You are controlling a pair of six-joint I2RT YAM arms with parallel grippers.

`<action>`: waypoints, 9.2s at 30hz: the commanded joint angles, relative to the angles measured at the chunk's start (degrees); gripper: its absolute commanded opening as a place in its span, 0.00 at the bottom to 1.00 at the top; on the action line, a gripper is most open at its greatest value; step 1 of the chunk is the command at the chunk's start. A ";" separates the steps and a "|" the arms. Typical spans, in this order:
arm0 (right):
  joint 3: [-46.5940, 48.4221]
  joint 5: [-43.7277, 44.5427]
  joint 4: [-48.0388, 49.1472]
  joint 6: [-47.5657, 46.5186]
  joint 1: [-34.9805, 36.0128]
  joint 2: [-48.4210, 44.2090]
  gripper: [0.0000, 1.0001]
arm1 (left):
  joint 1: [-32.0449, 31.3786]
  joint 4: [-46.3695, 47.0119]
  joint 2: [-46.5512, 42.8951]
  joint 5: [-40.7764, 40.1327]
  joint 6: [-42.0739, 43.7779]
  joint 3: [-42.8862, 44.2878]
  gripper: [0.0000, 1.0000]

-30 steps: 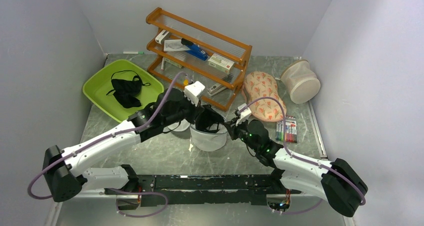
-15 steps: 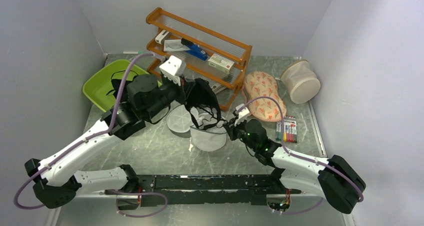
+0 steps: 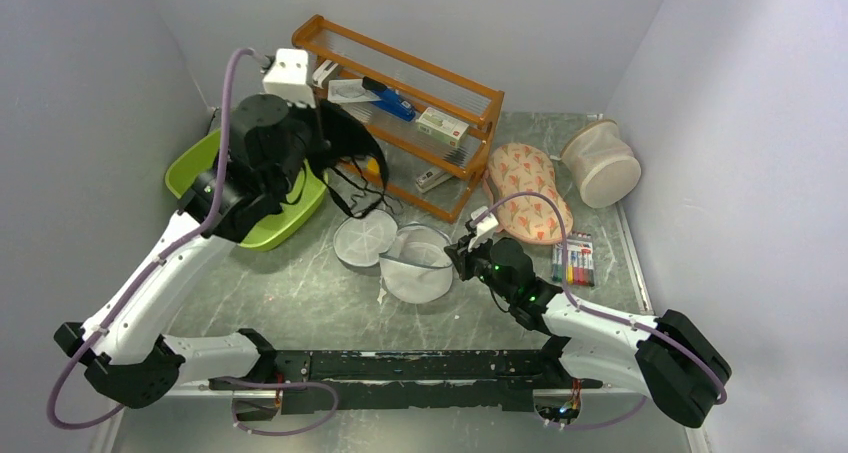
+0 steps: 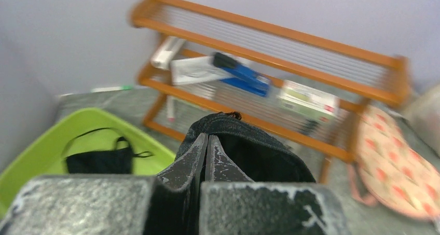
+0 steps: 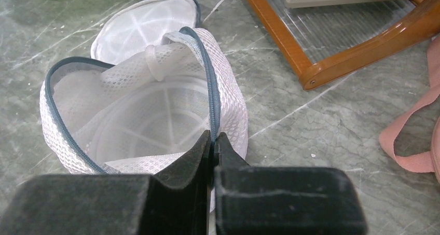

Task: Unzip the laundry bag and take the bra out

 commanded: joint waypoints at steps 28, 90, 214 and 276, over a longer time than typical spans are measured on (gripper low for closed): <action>1.45 -0.18 -0.45 -0.69 0.27 -0.06 0.00 | 47.58 -2.84 11.10 21.11 -24.81 -17.97 0.07; 1.05 -0.28 -0.84 -0.48 0.36 -1.36 0.00 | 22.48 14.57 2.79 37.11 -15.45 -37.01 0.88; -7.49 23.08 -6.02 5.09 0.80 -26.45 0.90 | -23.18 -12.80 5.49 -8.49 1.66 -12.35 0.07; -7.21 25.99 -6.87 6.04 0.64 -25.81 0.88 | 5.75 31.15 -0.52 48.25 -17.85 -45.78 0.77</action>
